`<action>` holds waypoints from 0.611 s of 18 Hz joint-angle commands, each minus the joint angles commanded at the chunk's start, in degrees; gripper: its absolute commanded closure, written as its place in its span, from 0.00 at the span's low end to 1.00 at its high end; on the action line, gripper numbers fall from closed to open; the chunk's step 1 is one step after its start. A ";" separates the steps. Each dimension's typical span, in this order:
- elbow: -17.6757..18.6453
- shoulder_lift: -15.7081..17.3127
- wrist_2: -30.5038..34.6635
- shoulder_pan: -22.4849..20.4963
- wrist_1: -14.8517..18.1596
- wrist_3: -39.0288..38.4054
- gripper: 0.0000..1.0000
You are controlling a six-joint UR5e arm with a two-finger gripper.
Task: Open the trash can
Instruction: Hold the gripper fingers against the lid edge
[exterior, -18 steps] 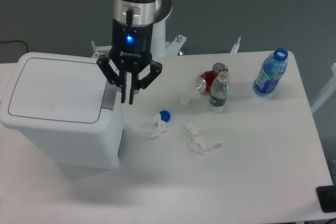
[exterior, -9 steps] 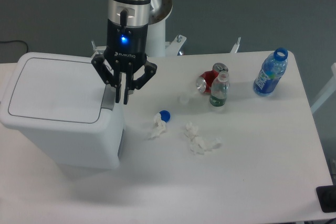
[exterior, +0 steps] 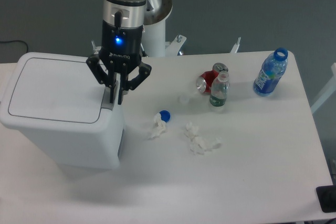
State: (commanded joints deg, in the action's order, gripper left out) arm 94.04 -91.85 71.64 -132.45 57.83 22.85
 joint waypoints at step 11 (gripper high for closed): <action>0.26 0.35 -0.18 -0.53 0.09 0.09 0.82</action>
State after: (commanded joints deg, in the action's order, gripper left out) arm 94.31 -91.50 71.46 -132.98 57.92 22.94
